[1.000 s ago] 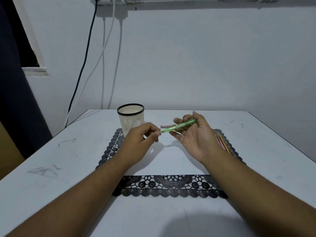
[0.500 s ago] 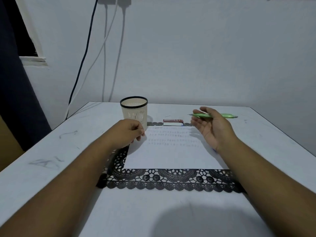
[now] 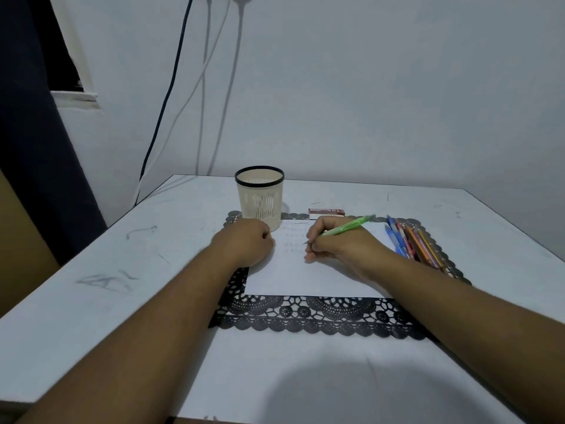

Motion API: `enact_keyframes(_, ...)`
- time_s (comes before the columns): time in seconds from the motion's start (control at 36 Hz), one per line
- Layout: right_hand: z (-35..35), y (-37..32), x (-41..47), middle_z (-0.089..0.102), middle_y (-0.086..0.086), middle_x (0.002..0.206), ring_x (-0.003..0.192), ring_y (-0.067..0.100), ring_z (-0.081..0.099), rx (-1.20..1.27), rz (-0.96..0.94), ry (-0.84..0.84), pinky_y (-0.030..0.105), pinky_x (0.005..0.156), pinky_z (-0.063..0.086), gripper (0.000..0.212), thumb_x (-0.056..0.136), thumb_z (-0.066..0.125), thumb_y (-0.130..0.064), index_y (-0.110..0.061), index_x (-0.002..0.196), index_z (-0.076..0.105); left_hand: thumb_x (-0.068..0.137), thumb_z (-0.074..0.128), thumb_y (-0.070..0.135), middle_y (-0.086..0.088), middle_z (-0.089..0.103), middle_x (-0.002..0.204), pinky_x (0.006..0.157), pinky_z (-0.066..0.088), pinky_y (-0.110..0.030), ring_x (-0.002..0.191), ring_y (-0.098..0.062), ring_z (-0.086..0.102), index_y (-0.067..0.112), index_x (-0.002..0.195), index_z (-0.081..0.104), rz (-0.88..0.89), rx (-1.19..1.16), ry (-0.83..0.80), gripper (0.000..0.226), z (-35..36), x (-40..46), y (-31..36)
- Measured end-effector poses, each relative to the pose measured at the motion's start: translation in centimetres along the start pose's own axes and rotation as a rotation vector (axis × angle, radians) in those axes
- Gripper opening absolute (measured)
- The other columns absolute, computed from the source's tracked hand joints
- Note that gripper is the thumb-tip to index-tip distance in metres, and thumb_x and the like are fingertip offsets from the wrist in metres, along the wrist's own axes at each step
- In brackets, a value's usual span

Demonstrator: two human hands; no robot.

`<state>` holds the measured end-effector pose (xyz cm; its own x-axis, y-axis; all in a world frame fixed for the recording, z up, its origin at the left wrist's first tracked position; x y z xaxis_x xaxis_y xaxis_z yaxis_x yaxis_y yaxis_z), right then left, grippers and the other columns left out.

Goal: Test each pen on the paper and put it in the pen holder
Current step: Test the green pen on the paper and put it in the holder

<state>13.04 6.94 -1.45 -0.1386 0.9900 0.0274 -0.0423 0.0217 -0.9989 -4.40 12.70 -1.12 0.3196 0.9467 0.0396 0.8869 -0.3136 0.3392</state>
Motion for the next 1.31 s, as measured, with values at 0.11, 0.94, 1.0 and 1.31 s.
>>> enact_keyframes(0.11,2.5,-0.7,1.0,0.063,0.025,0.081,0.069,0.028,0.068,-0.106,-0.042,-0.045,0.037,0.075,0.063,0.013,0.089,0.06,0.017,0.006,0.091,0.065,0.101,0.046,0.036,0.007,0.058,0.089,0.075,0.044,-0.033,0.092,-0.02,0.056,0.026,0.078,0.057,0.003,0.063,0.016,0.027,0.0,0.2,-0.1)
enact_keyframes(0.94,2.8,0.8,2.3,0.056,0.019,0.072,0.062,0.026,0.054,-0.209,-0.086,0.021,0.031,0.052,0.042,0.019,0.083,0.061,0.015,-0.002,0.076,0.057,0.101,0.05,0.032,0.004,0.065,0.09,0.075,0.048,-0.035,0.09,-0.017,0.059,0.02,0.085,0.064,-0.001,-0.007,-0.002,0.024,0.4,0.8,-0.7)
enact_keyframes(1.0,2.9,0.9,2.3,0.054,0.018,0.071,0.062,0.025,0.052,-0.187,-0.076,0.005,0.03,0.052,0.042,0.021,0.082,0.061,0.016,-0.003,0.074,0.055,0.101,0.05,0.033,0.004,0.064,0.089,0.072,0.045,-0.034,0.09,-0.017,0.059,0.021,0.083,0.063,0.002,-0.006,-0.005,0.025,0.5,0.8,-0.6)
enact_keyframes(1.31,3.3,1.0,2.4,0.053,0.016,0.069,0.059,0.021,0.052,-0.179,-0.084,-0.025,0.027,0.054,0.045,0.023,0.083,0.061,0.016,-0.004,0.073,0.056,0.101,0.049,0.031,0.005,0.063,0.089,0.075,0.047,-0.035,0.091,-0.017,0.058,0.024,0.079,0.059,0.006,0.021,0.003,0.025,0.3,0.7,-0.6)
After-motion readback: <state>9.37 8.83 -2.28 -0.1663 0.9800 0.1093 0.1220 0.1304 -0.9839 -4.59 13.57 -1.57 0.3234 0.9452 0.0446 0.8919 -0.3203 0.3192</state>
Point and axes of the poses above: each hand's wrist, its own x-axis towards the middle knuckle, its own z-axis out of the palm, y = z × x, the point moved 9 cm from there along x, towards the middle knuckle
